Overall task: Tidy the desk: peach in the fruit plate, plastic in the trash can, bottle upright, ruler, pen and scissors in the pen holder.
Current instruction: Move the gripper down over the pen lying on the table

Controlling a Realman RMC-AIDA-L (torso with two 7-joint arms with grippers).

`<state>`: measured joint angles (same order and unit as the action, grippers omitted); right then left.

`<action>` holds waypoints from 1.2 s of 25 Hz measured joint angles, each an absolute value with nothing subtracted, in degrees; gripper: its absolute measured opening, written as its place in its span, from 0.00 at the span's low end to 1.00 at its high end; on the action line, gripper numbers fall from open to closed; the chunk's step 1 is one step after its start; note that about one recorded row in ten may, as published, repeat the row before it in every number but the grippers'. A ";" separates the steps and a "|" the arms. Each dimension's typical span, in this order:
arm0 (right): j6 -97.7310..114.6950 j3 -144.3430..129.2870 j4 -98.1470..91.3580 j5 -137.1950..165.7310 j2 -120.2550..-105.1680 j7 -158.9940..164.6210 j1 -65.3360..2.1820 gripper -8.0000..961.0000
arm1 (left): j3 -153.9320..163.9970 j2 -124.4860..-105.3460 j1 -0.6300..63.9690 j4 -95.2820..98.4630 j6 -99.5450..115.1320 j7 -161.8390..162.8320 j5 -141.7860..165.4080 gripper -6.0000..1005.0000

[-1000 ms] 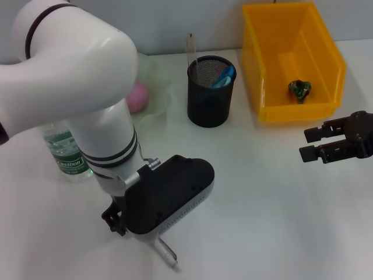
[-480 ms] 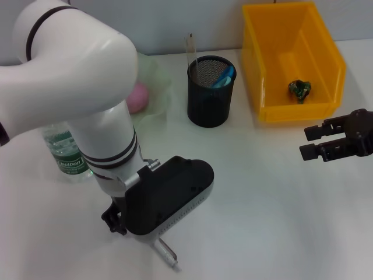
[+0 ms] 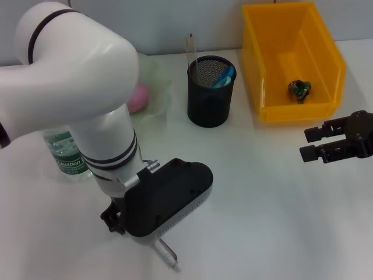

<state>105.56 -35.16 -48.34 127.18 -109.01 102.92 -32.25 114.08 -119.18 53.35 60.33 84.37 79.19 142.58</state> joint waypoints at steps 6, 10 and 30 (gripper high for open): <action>105.56 -35.16 -48.34 127.17 -109.05 102.92 -32.27 0.71 | 115.16 -119.17 53.74 59.32 83.31 79.39 142.59 0.32; 105.53 -35.16 -48.34 127.17 -109.02 102.92 -32.27 0.71 | 115.18 -119.18 53.84 59.23 83.31 79.42 142.48 0.31; 104.85 -35.15 -48.34 127.21 -108.80 102.94 -32.73 0.70 | 114.87 -119.18 54.08 59.07 83.47 78.91 142.58 0.27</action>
